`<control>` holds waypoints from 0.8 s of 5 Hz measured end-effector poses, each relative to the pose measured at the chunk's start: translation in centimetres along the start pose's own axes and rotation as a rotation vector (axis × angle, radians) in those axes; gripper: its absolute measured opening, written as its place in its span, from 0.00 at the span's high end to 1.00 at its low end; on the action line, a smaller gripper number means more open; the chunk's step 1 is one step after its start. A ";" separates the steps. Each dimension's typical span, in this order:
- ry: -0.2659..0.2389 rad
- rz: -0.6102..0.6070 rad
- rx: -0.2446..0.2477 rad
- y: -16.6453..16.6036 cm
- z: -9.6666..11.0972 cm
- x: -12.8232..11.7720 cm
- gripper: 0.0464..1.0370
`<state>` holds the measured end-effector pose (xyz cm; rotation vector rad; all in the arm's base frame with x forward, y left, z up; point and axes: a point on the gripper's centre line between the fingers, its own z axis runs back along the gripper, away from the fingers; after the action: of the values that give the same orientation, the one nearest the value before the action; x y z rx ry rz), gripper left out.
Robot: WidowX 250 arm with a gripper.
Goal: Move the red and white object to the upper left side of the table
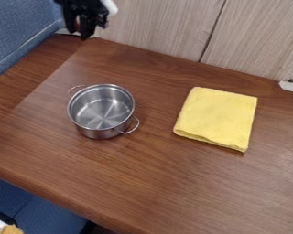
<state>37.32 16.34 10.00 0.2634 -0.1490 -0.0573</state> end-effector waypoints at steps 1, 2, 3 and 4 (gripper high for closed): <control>0.047 0.009 0.002 1.0 -2.8 -0.5 0.68; 0.059 0.018 -0.023 1.5 -4.9 -1.1 0.68; 0.060 -0.005 -0.056 0.3 -5.9 -0.4 0.68; 0.068 -0.018 -0.067 -0.2 -6.3 -0.2 0.68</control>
<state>38.09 17.79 3.87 0.1992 -0.0768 -0.0707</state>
